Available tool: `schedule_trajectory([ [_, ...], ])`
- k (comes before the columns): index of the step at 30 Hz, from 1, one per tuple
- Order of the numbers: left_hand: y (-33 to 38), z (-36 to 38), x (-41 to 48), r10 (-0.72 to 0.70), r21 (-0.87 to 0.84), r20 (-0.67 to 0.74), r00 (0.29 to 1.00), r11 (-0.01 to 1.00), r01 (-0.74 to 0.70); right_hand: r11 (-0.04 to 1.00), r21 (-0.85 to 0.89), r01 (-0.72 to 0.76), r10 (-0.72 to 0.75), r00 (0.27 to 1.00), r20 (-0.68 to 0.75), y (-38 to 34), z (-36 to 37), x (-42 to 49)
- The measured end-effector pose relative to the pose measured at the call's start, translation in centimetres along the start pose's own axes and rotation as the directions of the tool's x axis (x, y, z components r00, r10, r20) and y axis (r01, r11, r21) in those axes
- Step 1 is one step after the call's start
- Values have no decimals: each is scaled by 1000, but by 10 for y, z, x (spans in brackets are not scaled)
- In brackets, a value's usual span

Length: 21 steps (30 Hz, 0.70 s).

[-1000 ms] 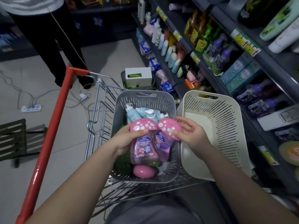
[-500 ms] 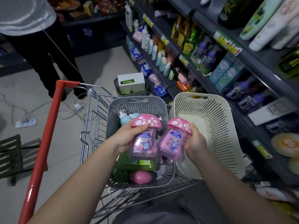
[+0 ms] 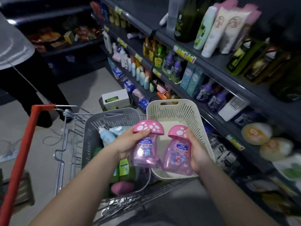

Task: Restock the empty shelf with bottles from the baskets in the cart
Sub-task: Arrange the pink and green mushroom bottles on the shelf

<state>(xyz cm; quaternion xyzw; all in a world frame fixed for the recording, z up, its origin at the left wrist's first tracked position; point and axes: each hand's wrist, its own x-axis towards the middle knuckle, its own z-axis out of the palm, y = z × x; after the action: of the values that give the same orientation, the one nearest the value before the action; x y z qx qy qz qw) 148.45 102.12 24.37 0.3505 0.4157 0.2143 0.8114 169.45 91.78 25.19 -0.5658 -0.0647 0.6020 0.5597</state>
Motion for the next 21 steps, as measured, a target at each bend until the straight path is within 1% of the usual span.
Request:
schedule_trajectory([
  [3, -7, 45, 4, -2, 43, 15, 1000, 999, 2, 989, -25, 145, -146, 984, -98, -12, -44, -19],
  [6, -19, 95, 9, -20, 97, 46, 999, 995, 15, 961, -60, 271, -277, 945, -171, -25, -90, -41],
  [10, -41, 172, 13, -21, 172, 102, 995, 985, 3, 927, -74, 369, -375, 894, -243, -46, -151, -79],
  [14, -67, 257, 11, -23, 246, 154, 988, 969, -16, 902, -58, 427, -425, 859, -285, -65, -216, -118],
  [18, -95, 330, 6, -20, 295, 215, 976, 955, -45, 890, -72, 450, -441, 811, -385, -81, -281, -157],
  [21, -109, 380, 1, -53, 302, 292, 955, 953, -39, 870, -62, 489, -461, 763, -453, -89, -321, -186],
])
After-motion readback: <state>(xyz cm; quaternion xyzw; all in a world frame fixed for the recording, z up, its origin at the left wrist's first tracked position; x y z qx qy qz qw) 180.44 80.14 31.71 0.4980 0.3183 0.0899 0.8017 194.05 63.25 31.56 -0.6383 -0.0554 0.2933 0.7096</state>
